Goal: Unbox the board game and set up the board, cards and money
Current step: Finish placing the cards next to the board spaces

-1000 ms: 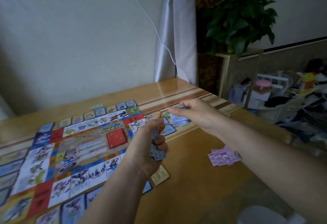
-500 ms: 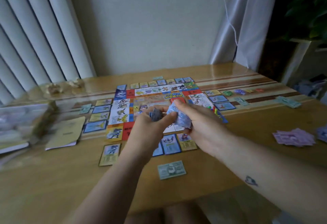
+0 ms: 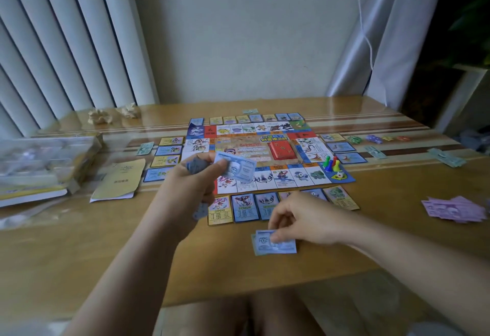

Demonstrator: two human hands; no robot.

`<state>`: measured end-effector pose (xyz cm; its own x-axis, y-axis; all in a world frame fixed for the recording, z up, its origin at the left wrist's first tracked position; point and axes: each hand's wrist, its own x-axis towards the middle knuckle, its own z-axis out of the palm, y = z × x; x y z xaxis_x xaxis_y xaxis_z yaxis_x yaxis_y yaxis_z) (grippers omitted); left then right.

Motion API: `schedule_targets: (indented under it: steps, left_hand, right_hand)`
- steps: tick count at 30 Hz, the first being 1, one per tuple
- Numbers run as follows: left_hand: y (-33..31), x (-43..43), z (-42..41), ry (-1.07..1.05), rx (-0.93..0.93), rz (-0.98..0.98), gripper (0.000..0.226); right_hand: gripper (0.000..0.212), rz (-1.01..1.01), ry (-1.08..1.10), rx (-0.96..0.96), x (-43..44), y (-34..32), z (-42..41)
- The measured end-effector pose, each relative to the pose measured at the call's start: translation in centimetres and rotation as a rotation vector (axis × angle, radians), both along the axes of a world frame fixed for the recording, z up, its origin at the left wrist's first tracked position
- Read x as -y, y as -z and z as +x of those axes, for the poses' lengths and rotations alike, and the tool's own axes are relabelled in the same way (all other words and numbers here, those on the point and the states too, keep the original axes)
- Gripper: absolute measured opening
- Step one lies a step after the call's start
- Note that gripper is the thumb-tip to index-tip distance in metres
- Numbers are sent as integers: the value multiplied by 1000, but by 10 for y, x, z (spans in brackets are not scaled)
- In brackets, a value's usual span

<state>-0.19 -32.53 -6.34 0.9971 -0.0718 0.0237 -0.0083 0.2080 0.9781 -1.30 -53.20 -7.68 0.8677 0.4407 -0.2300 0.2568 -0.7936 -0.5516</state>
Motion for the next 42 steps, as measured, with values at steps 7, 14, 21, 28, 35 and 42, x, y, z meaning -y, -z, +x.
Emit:
schedule_targets:
  steps: [7, 14, 21, 28, 35, 42]
  left_hand:
    - [1, 22, 9, 77, -30, 114, 8]
    - [-14, 59, 34, 204, 5, 299, 14]
    - [-23, 107, 85, 224, -553, -488, 18]
    - [-35, 143, 113, 153, -682, -695, 41]
    - [-30, 155, 118, 277, -550, -435, 40]
    - [-24, 139, 128, 228, -402, -195, 12]
  right_hand:
    - [28, -47, 50, 302, 8, -3, 7]
    - [7, 497, 311, 178, 30, -49, 34]
    - [15, 551, 669, 371, 113, -47, 101]
    - [31, 69, 1080, 459, 220, 9, 158]
    - [26, -297, 1070, 425, 225, 22, 154]
    - [25, 379, 658, 251, 136, -57, 154]
